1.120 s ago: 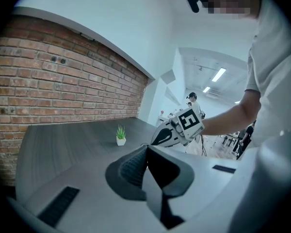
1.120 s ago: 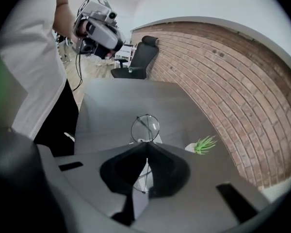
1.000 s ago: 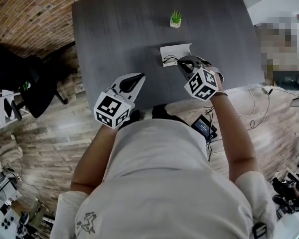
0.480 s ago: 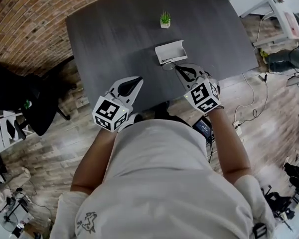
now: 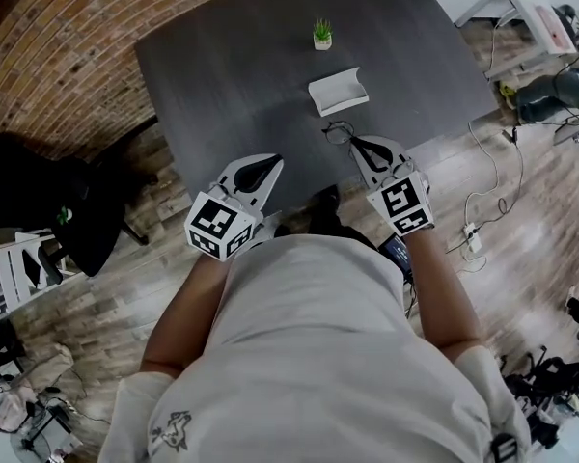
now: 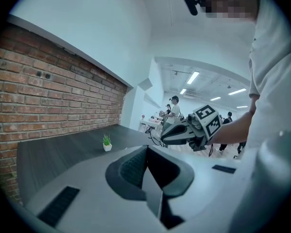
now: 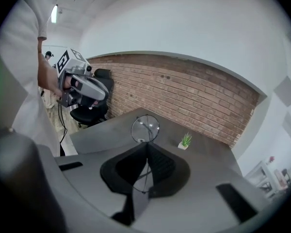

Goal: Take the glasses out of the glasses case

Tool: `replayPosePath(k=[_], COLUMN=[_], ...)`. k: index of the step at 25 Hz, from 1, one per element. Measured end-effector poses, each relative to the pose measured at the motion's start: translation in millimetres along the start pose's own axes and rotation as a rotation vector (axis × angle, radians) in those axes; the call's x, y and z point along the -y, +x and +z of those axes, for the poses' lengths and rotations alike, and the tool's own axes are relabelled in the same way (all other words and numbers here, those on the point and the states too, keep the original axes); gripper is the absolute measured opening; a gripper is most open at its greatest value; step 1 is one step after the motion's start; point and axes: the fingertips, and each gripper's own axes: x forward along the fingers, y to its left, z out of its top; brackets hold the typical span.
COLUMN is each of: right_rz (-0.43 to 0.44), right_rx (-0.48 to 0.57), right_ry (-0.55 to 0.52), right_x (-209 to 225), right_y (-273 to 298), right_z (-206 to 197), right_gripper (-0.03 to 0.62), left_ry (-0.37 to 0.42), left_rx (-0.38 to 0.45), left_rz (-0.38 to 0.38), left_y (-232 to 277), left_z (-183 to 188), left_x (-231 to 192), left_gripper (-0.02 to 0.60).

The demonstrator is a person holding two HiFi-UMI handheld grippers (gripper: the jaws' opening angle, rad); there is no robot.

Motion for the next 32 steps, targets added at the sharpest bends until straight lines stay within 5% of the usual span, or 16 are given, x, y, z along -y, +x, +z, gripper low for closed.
replayPosePath(k=[15,32], right_rz=[-0.128,-0.162], right_rx=[0.096,0.144], right_ry=[0.172,0.22], right_x=[-73,-75], right_y=[-80,-191], right_z=[12,-20], right_gripper=[0.014,0.014], left_ry=[0.045,0.076], left_rx=[-0.009,0.01], left_rz=[-0.139,-0.183], left_y=[-57,-39], left_z=[-7,4], left_x=[59,156], left_gripper=[0.011,0.011])
